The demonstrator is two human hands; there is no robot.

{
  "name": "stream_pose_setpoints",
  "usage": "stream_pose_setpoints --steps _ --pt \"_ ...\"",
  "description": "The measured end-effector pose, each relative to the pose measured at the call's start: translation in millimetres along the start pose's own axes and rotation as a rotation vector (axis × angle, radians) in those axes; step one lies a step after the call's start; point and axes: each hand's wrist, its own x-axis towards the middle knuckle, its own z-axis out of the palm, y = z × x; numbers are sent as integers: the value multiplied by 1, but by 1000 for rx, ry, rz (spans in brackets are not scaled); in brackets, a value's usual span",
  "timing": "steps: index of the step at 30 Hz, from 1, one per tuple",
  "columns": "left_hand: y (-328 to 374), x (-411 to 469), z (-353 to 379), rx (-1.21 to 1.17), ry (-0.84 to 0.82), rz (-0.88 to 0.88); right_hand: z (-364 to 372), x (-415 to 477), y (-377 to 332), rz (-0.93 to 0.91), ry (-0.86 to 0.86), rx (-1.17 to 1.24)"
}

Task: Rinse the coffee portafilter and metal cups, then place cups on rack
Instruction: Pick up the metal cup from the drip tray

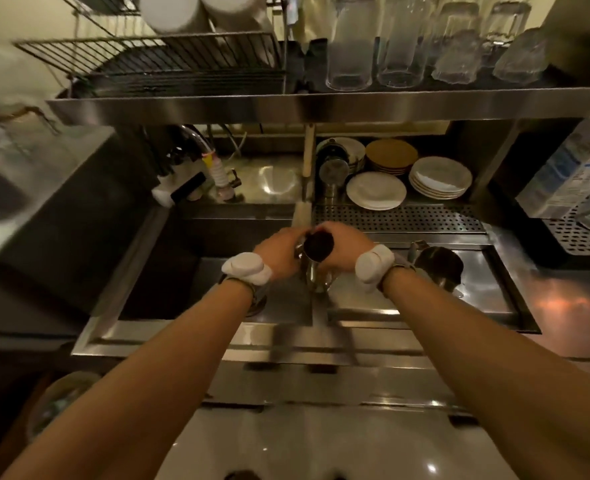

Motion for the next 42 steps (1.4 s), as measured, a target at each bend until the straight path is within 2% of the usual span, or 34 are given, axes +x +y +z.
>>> stream_pose_setpoints --steps 3,6,13,21,26,28,31,34,38,42 --pt "-28 -16 -17 40 62 -53 14 11 -36 -53 -94 -44" --pt "-65 -23 -29 140 7 -84 33 28 -64 -125 -148 -62" --pt "-143 -18 -48 62 37 -174 91 74 -91 -44 -212 67" --pt "-205 8 -56 -87 16 -259 133 119 -94 67 -161 281" --pt "-237 27 -65 -105 -101 -237 149 146 -87 116 -127 324" --pt "-243 36 -80 -86 -17 -222 149 148 -80 138 -91 352" --pt "-252 62 -105 -73 207 -182 147 161 -74 178 -7 363" --pt "-256 105 -125 -9 335 -150 145 184 -65 204 21 372" --pt "-265 142 -137 113 339 -137 150 192 -59 183 39 368" --pt "-278 178 -133 358 280 -236 149 205 -54 154 42 402"
